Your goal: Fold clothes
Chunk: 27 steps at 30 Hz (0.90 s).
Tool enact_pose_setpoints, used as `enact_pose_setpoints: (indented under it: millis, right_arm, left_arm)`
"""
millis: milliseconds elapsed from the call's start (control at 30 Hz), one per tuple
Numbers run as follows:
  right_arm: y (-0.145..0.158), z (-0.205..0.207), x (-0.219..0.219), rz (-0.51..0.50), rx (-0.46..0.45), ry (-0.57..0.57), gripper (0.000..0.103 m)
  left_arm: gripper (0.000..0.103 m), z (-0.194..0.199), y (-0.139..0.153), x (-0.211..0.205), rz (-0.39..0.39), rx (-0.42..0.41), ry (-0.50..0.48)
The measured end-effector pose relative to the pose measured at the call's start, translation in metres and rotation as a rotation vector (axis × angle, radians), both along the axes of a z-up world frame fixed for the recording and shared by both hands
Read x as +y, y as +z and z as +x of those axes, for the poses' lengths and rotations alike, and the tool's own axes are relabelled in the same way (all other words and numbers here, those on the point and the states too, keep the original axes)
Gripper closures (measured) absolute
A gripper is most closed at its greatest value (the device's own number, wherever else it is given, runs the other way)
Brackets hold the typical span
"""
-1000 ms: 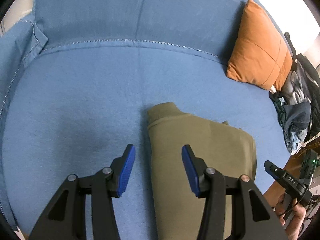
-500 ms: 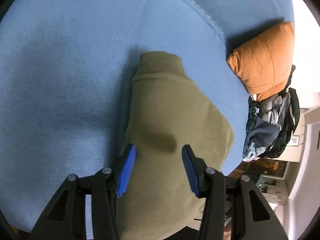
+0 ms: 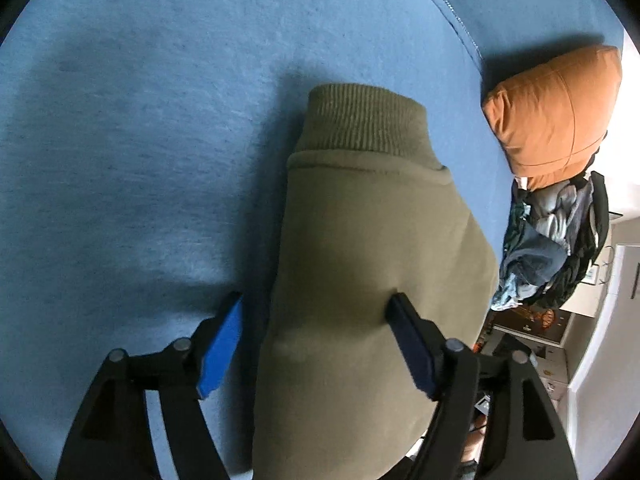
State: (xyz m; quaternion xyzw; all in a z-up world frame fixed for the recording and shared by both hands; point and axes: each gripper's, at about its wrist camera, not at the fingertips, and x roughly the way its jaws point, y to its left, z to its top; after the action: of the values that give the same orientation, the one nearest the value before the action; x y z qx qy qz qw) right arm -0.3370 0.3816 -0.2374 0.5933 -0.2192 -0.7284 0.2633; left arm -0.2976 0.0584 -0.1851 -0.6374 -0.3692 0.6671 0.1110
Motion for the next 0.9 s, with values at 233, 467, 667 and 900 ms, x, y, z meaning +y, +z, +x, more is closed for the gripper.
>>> enact_pose_setpoints:
  millis: [233,467,667,900]
  right_arm:
    - [-0.011,-0.005,0.005,-0.092,-0.023,-0.017,0.007]
    - [-0.009,-0.012,-0.024,-0.13,-0.004,0.041,0.046]
    - [0.013,0.007,0.003,-0.147,0.092,0.015,0.076]
    - [0.029,0.045,0.079,-0.222,0.174,-0.13,0.077]
  left_arm:
    - [0.037,-0.008,-0.004,0.01,0.0,0.063,-0.059]
    - [0.063,-0.009,0.001,0.015,-0.014,0.115,-0.06]
    - [0.07,-0.018,0.043,0.049,-0.151,0.262,-0.141]
    - [0.071,-0.031,0.083,0.134,-0.179,0.459,-0.256]
